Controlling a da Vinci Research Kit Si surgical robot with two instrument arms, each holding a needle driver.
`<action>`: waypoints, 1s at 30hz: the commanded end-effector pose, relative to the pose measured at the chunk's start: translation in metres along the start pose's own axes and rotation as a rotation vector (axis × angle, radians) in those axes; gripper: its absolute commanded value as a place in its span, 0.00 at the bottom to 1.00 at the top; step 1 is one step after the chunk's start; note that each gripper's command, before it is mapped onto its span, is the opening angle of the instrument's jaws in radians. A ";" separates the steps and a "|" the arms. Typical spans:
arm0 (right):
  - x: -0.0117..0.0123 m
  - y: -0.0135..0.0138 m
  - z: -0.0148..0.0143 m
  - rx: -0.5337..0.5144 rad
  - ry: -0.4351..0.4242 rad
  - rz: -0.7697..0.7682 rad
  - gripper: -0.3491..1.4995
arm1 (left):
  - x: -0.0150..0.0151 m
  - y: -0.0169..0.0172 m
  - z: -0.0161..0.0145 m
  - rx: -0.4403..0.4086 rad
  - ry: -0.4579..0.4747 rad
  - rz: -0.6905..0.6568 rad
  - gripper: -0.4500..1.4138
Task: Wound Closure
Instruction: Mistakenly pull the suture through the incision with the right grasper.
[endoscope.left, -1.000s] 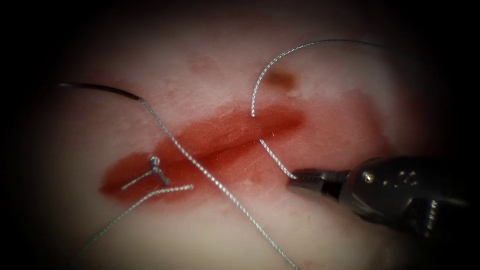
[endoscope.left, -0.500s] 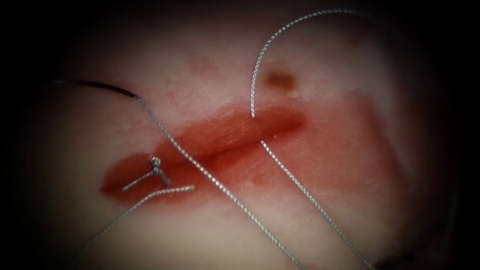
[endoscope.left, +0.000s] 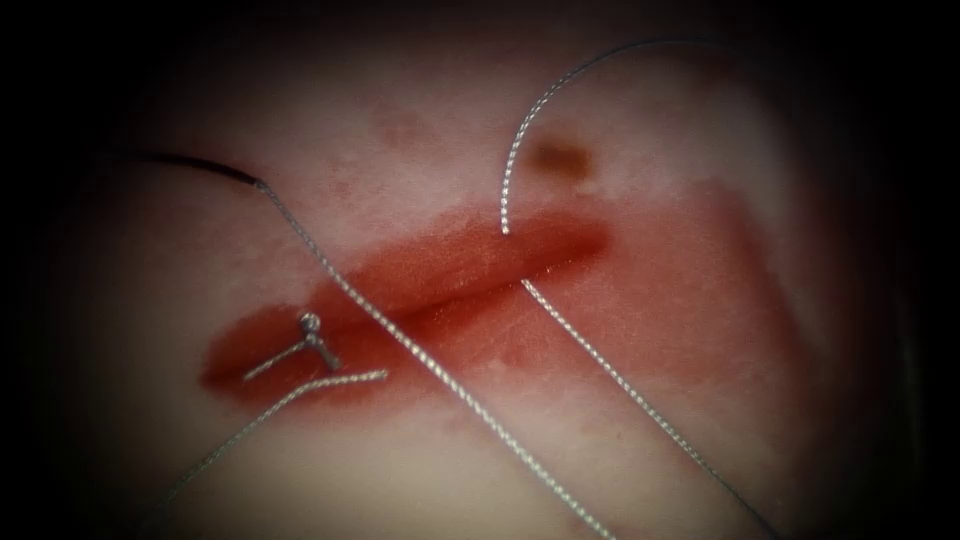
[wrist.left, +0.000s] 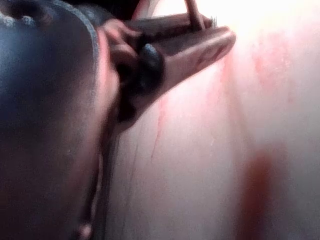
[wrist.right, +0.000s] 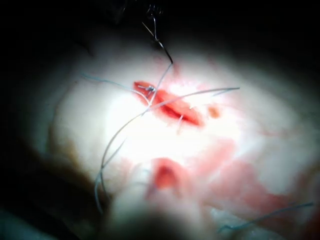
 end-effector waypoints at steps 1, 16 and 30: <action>0.0001 -0.0006 -0.0001 -0.004 -0.001 0.009 0.00 | -0.0005 -0.0010 -0.0006 0.005 -0.003 -0.002 0.00; 0.0110 -0.0017 -0.0095 -0.425 0.652 -0.288 0.33 | -0.0005 -0.0011 -0.0005 0.007 -0.007 -0.004 0.00; 0.0199 -0.0011 -0.0069 -0.655 0.823 -0.236 0.72 | -0.0003 -0.0012 -0.0002 0.009 -0.012 -0.007 0.00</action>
